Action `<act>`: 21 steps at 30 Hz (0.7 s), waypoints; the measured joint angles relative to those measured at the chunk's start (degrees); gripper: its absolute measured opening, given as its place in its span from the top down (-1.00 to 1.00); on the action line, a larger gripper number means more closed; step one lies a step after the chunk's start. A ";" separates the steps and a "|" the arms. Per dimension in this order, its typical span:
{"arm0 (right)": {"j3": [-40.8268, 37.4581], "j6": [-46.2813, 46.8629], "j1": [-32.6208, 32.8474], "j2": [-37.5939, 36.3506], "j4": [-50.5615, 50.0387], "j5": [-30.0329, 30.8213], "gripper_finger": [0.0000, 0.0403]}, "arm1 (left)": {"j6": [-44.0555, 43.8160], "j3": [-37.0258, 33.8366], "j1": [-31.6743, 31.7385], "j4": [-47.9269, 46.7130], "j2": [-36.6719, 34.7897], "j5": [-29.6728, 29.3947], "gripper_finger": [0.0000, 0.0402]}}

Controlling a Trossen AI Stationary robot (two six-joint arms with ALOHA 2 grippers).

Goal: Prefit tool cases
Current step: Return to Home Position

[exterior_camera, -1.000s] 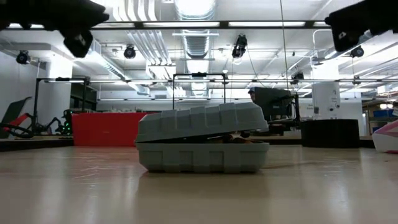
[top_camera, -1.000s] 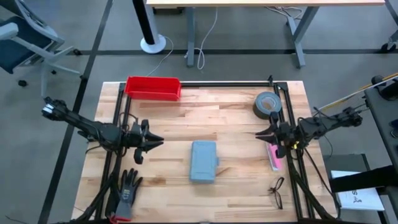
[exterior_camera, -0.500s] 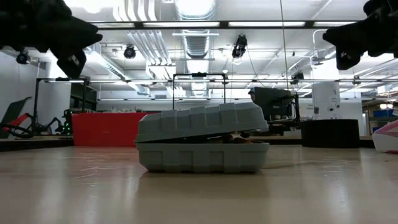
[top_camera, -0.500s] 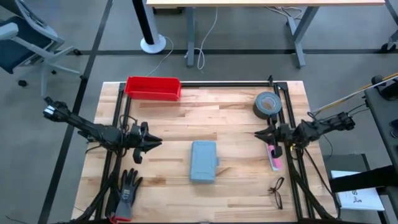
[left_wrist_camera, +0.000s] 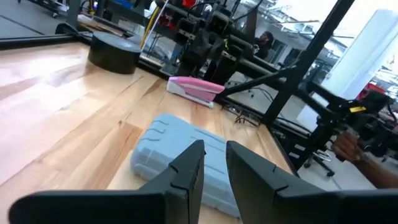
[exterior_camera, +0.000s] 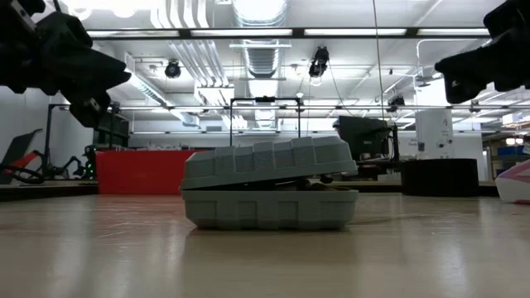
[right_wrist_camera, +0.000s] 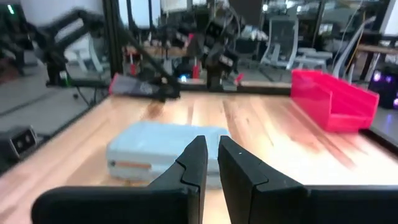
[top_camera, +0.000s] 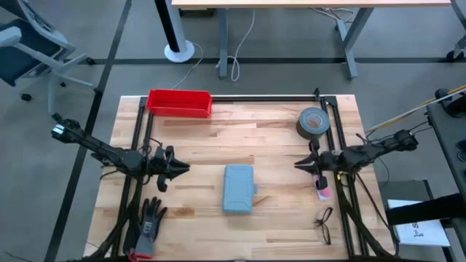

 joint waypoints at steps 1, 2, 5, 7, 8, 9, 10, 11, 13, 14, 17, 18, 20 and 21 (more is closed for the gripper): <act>-0.01 0.10 0.00 1.06 -0.07 0.00 0.88 | 0.00 -0.02 0.00 -0.19 0.04 0.00 0.63; 0.01 0.41 0.00 2.07 -0.07 0.00 0.88 | 0.00 -0.02 0.00 -0.26 0.07 0.26 0.64; -0.02 2.50 0.00 4.79 -0.09 0.03 0.86 | 0.16 -0.04 -0.04 -1.38 0.17 0.47 0.69; -0.02 3.24 0.00 6.48 -0.08 0.04 0.85 | 1.03 -0.04 -0.04 -1.54 0.19 0.87 0.74; -0.02 3.54 0.00 7.26 -0.09 0.04 0.85 | 1.64 -0.04 -0.04 -1.56 0.33 1.53 0.77; -0.02 4.17 0.00 7.94 -0.11 0.02 0.84 | 2.19 -0.04 -0.04 -1.56 0.37 2.22 0.80; -0.02 4.64 0.00 8.62 -0.11 0.04 0.83 | 2.60 -0.04 -0.04 -1.68 0.36 2.93 0.82; -0.02 4.76 0.00 9.34 -0.11 0.10 0.83 | 2.94 -0.04 -0.04 -1.64 0.30 3.47 0.85; -0.02 4.71 0.00 10.50 -0.12 0.11 0.83 | 3.21 -0.04 -0.04 -1.57 0.24 3.50 0.89; -0.02 4.44 0.00 10.89 -0.13 0.11 0.83 | 3.52 -0.04 -0.04 -1.61 0.24 3.51 0.90; -0.02 3.73 0.00 12.24 -0.13 0.20 0.84 | 5.55 -0.06 -0.04 -1.59 0.24 3.50 0.92; -0.02 3.80 0.00 12.54 -0.16 0.20 0.84 | 6.52 -0.06 -0.04 -1.60 0.24 3.50 0.92; -0.02 4.25 0.00 13.01 -0.16 0.19 0.82 | 7.91 -0.06 -0.04 -1.63 0.24 3.50 0.92; -0.03 4.23 0.00 13.25 -0.16 0.19 0.82 | 8.41 -0.06 -0.04 -1.71 0.24 3.50 0.92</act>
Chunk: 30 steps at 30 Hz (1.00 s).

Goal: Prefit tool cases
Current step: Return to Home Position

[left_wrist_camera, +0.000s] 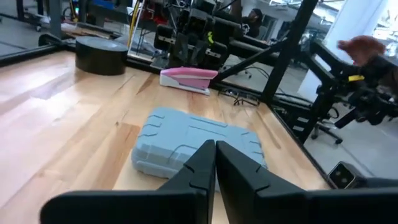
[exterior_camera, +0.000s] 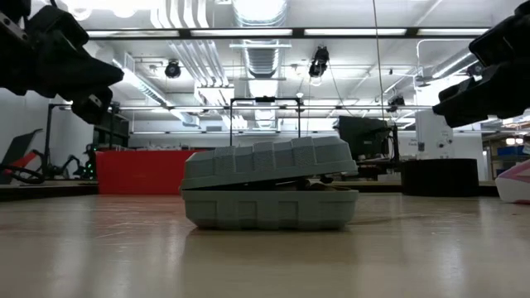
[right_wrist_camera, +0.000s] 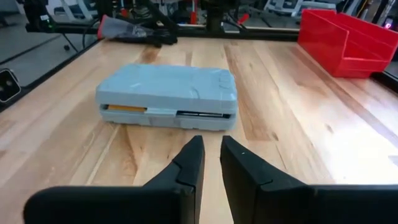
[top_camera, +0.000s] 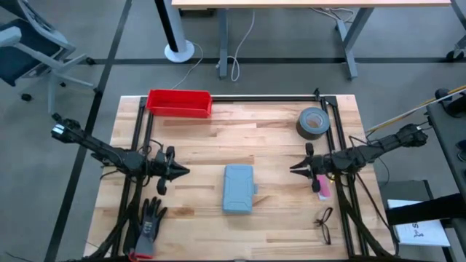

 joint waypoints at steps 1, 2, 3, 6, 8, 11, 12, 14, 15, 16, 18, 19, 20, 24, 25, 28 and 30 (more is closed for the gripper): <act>-0.01 0.00 0.00 0.22 0.00 0.01 0.81 | 0.54 0.00 0.00 -0.20 -0.01 0.00 0.91; -0.01 0.01 0.00 0.36 0.00 0.01 0.80 | 1.29 0.00 0.00 -0.47 0.01 -0.10 0.91; -0.01 0.02 0.00 0.38 -0.01 0.01 0.79 | 2.01 -0.02 0.00 -0.64 0.16 -0.50 0.90; -0.03 0.00 0.00 -0.54 0.02 -0.01 0.77 | 3.72 -0.02 0.00 -0.88 0.52 -3.05 0.88; -0.07 0.00 -0.01 -1.74 0.17 0.01 0.75 | 5.73 -0.02 0.00 -0.98 0.61 -4.69 0.88; -0.29 0.00 0.00 -3.27 0.49 -0.02 0.73 | 12.87 0.02 0.04 -3.17 0.62 -5.09 0.88; -0.29 -0.02 0.00 -3.81 0.55 -0.04 0.72 | 15.95 0.05 0.04 -3.80 0.80 -5.07 0.89; -0.34 0.00 0.00 -5.05 0.59 -0.10 0.71 | 19.95 0.13 0.04 -4.23 1.59 -5.05 0.89; -0.36 0.00 0.00 -5.76 0.59 -0.13 0.70 | 21.29 0.14 0.04 -4.29 1.97 -5.05 0.89; -0.36 0.00 0.00 -6.60 0.59 -0.13 0.69 | 22.20 0.15 0.04 -4.42 2.22 -5.04 0.88; -0.36 0.00 0.00 -8.60 0.59 -0.13 0.68 | 22.76 0.22 0.04 -4.21 2.88 -5.05 0.87; -0.38 0.00 0.00 -9.66 0.59 -0.13 0.68 | 22.74 0.24 0.04 -4.21 3.24 -5.05 0.87; -0.38 0.00 0.00 -10.62 0.61 -0.12 0.67 | 22.74 0.24 0.03 -4.25 3.63 -5.04 0.86; -0.38 0.00 0.00 -12.50 0.61 -0.13 0.67 | 22.74 0.19 0.01 -4.37 3.60 -5.03 0.86; -0.38 0.00 0.00 -12.68 0.61 -0.12 0.68 | 22.73 0.08 0.00 -4.44 2.78 -5.03 0.86; -0.40 0.00 0.00 -12.87 0.61 -0.11 0.72 | 22.72 0.02 0.00 -6.40 -1.03 -5.03 0.87; -0.40 0.00 -0.02 -13.01 0.61 -0.11 0.74 | 22.72 0.02 0.09 -7.75 -4.49 -5.01 0.88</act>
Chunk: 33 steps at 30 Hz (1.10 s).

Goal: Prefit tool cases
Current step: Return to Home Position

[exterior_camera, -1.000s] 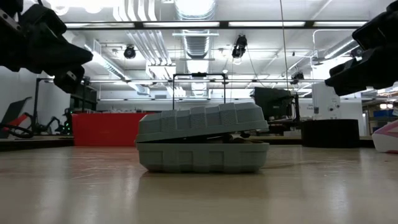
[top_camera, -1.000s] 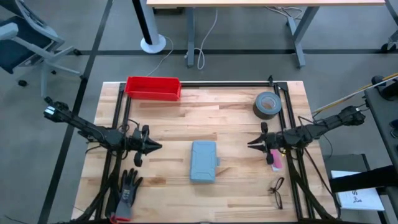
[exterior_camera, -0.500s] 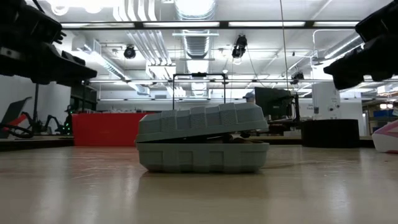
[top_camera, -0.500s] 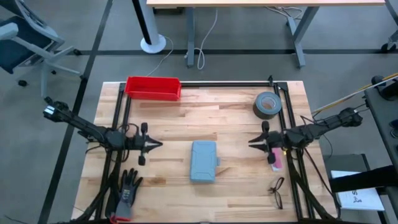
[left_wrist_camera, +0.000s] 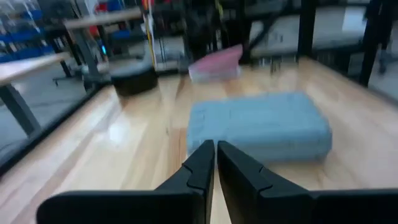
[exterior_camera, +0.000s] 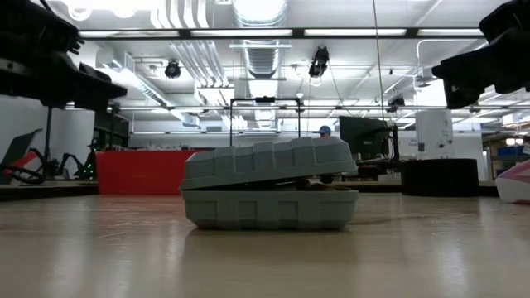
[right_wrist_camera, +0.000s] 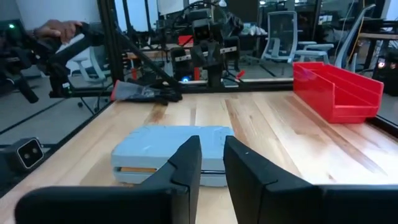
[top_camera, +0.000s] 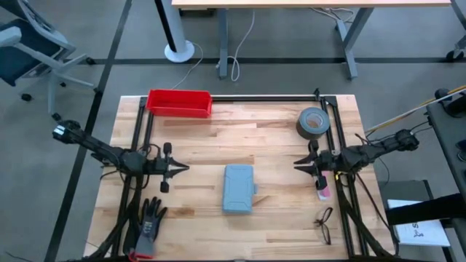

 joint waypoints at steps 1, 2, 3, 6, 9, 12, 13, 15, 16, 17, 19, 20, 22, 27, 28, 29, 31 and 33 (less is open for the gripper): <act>0.00 0.00 0.00 -0.37 0.00 -0.02 0.75 | 0.00 0.00 0.18 0.15 -1.64 -0.01 0.88; -0.02 0.00 0.00 -0.89 0.00 -0.02 0.76 | 0.00 0.00 0.39 0.36 -2.96 0.00 0.88; -0.04 -0.01 0.02 -1.44 0.02 -0.02 0.77 | 0.00 0.00 0.71 0.33 -3.98 -0.02 0.88; -0.04 -0.02 0.01 -3.76 0.00 -0.04 0.78 | 0.00 0.00 1.91 0.13 -6.46 0.00 0.89; -0.04 0.00 0.00 -4.42 0.02 0.07 0.77 | -0.02 -0.02 3.29 0.11 -8.84 0.00 0.89; -0.07 -0.02 0.00 -4.46 0.04 0.00 0.74 | -0.02 -0.04 5.17 -0.02 -11.35 0.03 0.89; -0.07 0.00 -0.01 -4.47 0.06 0.01 0.72 | -0.02 -0.04 6.03 -0.17 -12.39 0.04 0.89; -0.07 -0.02 -0.09 -4.40 0.02 0.00 0.70 | -0.02 -0.04 8.24 -0.22 -14.37 0.03 0.89; -0.07 0.00 -0.20 -4.44 0.04 0.00 0.69 | -0.02 -0.04 9.50 -0.08 -15.24 0.03 0.89; -0.07 0.00 -0.33 -4.44 0.04 0.00 0.68 | -0.04 -0.04 10.82 0.11 -15.99 0.01 0.89; -0.07 -0.01 -0.96 -4.44 0.03 -0.09 0.67 | -0.04 -0.07 13.40 -0.34 -17.94 0.03 0.89; -0.07 -0.02 -1.40 -4.44 0.04 -0.06 0.66 | -0.02 -0.07 14.53 -0.24 -18.89 0.01 0.89; -0.07 0.00 -2.57 -4.44 0.02 -0.06 0.65 | -0.04 -0.07 16.73 -0.35 -20.85 0.00 0.89; -0.07 -0.02 -6.39 -4.42 0.06 -0.05 0.67 | -0.04 -0.09 18.74 0.42 -20.82 -0.02 0.89; -0.07 -0.02 -7.31 -4.42 0.04 -0.05 0.68 | -0.04 -0.09 18.73 0.36 -20.82 0.00 0.89; -0.07 0.00 -8.25 -4.42 0.06 -0.06 0.69 | -0.03 -0.09 18.73 0.33 -20.79 0.00 0.89; -0.07 -0.02 -10.14 -4.42 0.07 -0.04 0.72 | -0.04 -0.09 18.73 0.44 -20.82 0.00 0.89; -0.07 -0.02 -11.59 -4.42 0.07 0.00 0.74 | -0.04 -0.09 18.89 0.38 -20.79 0.00 0.89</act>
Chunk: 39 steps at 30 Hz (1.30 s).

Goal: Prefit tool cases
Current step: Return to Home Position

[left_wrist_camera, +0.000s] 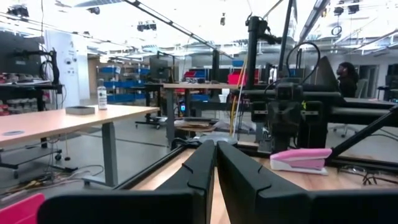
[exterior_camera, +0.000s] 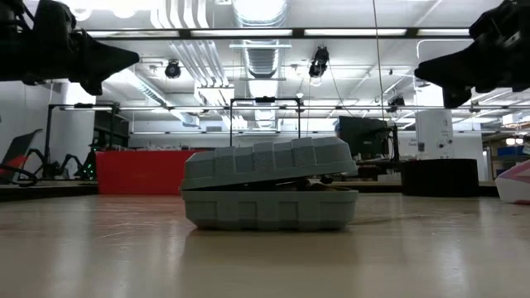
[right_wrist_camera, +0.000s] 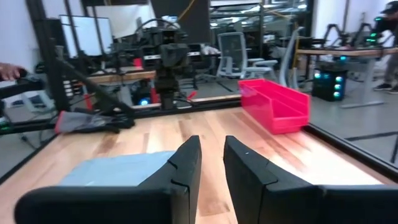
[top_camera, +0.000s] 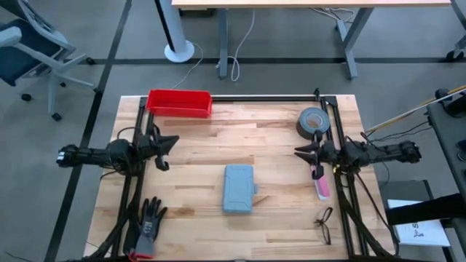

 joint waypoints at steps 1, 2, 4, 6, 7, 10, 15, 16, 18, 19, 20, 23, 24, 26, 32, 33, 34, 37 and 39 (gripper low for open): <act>0.00 0.00 -0.46 0.00 0.00 0.00 0.75 | 0.00 0.00 0.06 0.01 0.00 0.00 0.89; 0.00 0.00 -0.80 0.00 0.02 0.00 0.76 | 0.00 -0.02 0.06 0.00 0.00 0.00 0.89; 0.00 0.00 -0.98 0.00 0.01 0.02 0.78 | 0.00 -0.02 0.06 0.03 0.00 0.00 0.89; 0.00 0.02 -0.98 0.00 0.02 0.00 0.78 | 0.00 -0.02 0.06 0.02 0.00 0.00 0.89; 0.00 0.00 -0.98 0.00 0.02 0.00 0.78 | 0.00 -0.02 0.06 0.05 0.00 0.00 0.89; 0.00 0.00 -0.96 0.00 0.02 0.00 0.76 | 0.00 -0.02 0.06 0.07 0.15 0.00 0.89; 0.00 0.00 -0.96 0.00 0.04 0.00 0.70 | 0.00 0.06 0.06 0.13 1.80 0.00 0.89; 0.00 0.00 -0.96 0.00 0.07 0.00 0.69 | 0.00 0.13 0.06 0.12 2.32 0.00 0.89; 0.00 0.00 -0.96 0.42 0.07 0.00 0.67 | 0.00 0.27 0.06 0.03 3.32 0.00 0.89; 0.00 0.00 -0.96 0.60 0.07 -0.01 0.66 | 0.00 0.34 0.06 0.07 3.82 0.01 0.89; 0.00 0.01 -0.96 0.61 0.07 -0.01 0.66 | 0.00 0.39 0.06 0.11 4.22 0.01 0.89; 0.00 0.02 -0.96 0.57 0.09 0.00 0.64 | 0.00 0.42 0.06 0.10 5.68 0.00 0.89; 0.00 0.02 -0.96 0.57 0.11 -0.02 0.63 | 0.00 0.44 0.06 0.10 6.26 0.00 0.89; 0.00 0.00 -0.96 0.57 0.17 0.00 0.62 | 0.00 0.48 0.06 0.09 7.38 0.00 0.89; 0.00 0.02 -0.96 0.57 0.24 0.00 0.66 | 0.00 0.57 0.06 0.10 11.08 0.00 0.89; 0.00 0.02 -0.96 0.57 0.24 0.00 0.67 | 0.00 0.58 0.06 0.10 11.76 0.00 0.89; 0.00 0.00 -0.96 0.57 0.24 0.00 0.69 | 0.01 0.60 0.06 0.10 12.46 0.01 0.89; 0.00 0.01 -0.96 0.57 0.30 0.00 0.73 | 0.00 0.62 0.06 0.11 14.39 0.00 0.89; 0.00 0.00 -0.96 0.57 0.33 0.00 0.75 | 0.00 0.63 0.06 0.06 15.67 0.00 0.89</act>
